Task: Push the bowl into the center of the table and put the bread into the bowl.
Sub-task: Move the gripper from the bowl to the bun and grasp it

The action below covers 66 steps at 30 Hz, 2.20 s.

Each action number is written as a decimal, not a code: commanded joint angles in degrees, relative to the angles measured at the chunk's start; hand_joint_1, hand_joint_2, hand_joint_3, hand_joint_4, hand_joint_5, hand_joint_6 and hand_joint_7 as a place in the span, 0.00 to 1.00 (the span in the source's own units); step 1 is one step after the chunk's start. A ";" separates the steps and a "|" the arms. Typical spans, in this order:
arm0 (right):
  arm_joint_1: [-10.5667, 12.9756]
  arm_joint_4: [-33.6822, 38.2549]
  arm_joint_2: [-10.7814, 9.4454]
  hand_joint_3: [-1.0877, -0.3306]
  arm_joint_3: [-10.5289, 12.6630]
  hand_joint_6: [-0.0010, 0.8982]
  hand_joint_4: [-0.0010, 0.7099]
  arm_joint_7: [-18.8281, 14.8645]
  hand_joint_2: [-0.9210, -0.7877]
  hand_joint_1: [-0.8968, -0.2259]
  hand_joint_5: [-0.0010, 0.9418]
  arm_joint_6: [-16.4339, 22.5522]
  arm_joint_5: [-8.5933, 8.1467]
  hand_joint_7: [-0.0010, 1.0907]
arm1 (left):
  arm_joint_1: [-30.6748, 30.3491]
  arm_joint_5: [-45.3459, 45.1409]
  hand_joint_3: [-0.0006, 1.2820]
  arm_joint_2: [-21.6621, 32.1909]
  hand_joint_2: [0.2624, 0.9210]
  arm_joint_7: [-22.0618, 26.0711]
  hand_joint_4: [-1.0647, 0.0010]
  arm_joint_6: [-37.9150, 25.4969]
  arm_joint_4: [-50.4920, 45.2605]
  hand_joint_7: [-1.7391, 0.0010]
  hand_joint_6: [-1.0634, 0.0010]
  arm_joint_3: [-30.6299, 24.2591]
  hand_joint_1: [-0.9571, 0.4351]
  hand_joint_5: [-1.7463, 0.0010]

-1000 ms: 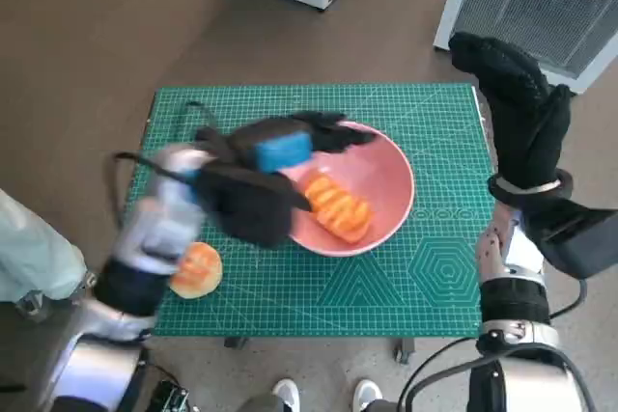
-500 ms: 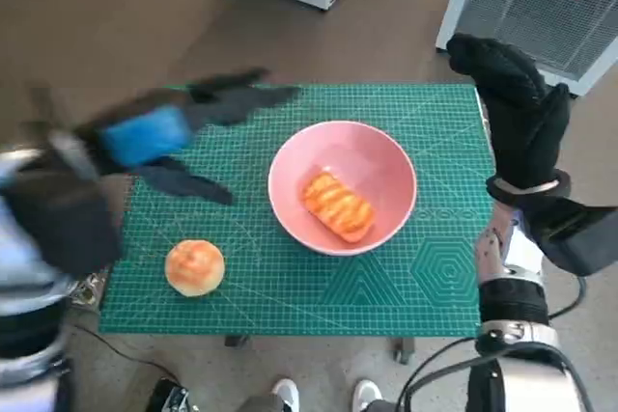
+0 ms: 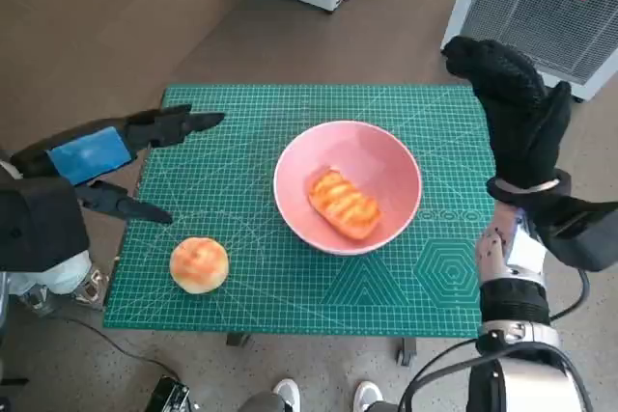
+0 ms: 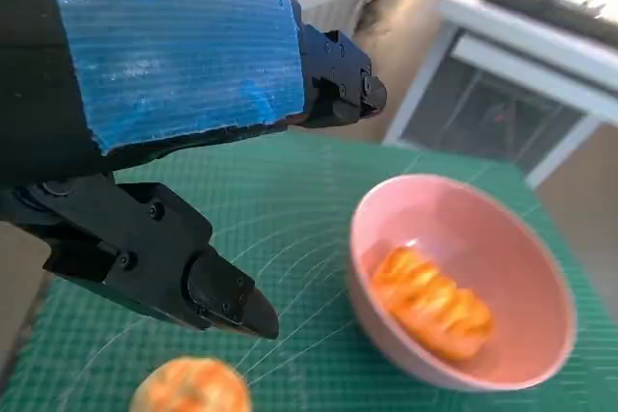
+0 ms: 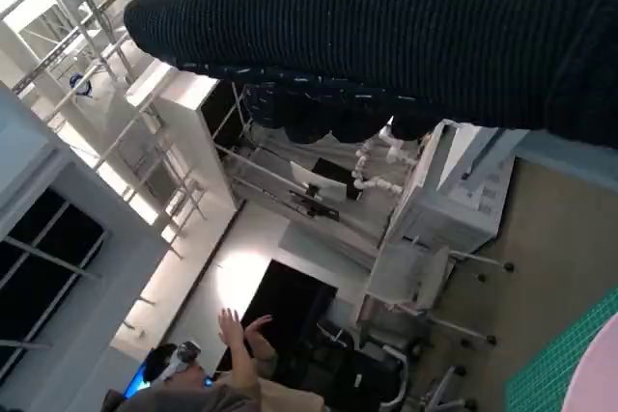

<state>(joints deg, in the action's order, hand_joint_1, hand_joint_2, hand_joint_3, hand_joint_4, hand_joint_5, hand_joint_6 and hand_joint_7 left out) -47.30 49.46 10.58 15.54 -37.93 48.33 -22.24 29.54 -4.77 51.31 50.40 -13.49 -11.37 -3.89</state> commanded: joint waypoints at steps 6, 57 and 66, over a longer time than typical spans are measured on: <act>0.10 0.22 1.02 0.62 0.34 0.35 0.31 -1.73 0.00 0.30 0.00 -0.87 -0.55 0.07 | -4.11 -3.94 0.00 -0.72 0.78 -2.02 0.87 0.86 -0.23 0.99 0.73 5.54 0.60 1.00; 0.37 0.61 1.91 0.59 1.19 0.34 0.30 -2.22 0.00 0.34 0.00 0.91 0.11 0.04 | -10.01 -27.36 0.00 -1.95 0.71 0.80 0.82 -13.17 -0.69 1.00 0.72 24.02 0.48 1.00; 0.37 0.39 1.61 0.58 0.96 0.34 0.29 -1.50 0.00 0.34 0.00 0.55 0.37 0.04 | -12.47 -30.64 0.00 -2.82 0.70 -1.14 0.79 -12.17 -0.75 0.98 0.66 24.39 0.51 0.99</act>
<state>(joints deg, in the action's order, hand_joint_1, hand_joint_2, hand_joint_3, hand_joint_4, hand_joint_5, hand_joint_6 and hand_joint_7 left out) -47.45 49.68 12.54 16.72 -39.97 49.38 -22.26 18.48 -34.03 48.60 50.03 -26.18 -11.47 19.85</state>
